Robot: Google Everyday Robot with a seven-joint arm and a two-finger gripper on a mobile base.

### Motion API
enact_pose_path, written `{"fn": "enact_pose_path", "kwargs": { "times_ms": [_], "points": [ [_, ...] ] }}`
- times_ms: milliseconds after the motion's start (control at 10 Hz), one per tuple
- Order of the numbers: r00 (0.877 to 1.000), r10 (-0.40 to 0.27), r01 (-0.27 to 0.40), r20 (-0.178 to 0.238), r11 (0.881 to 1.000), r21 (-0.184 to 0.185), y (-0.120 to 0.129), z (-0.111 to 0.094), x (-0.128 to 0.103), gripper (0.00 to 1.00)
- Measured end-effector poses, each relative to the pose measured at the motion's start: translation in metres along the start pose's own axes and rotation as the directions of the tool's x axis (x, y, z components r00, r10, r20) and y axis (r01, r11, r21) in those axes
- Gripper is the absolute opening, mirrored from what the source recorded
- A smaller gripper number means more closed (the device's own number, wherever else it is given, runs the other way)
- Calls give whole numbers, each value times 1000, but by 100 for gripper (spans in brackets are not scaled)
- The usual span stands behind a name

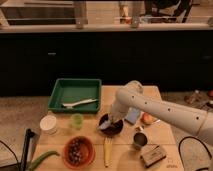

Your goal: Wipe purple bowl with towel

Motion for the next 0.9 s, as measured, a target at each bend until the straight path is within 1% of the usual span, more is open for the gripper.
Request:
{"fn": "enact_pose_path", "kwargs": {
  "times_ms": [300,600,900],
  "points": [
    [999,-34,34,10,999,4,-10,0,-8,2],
    [999,-32,32,13,999,-6,-2,-3,-12,2],
    [1000,-22,22,9,1000,-6,4,-11,-18,2]
  ]
}}
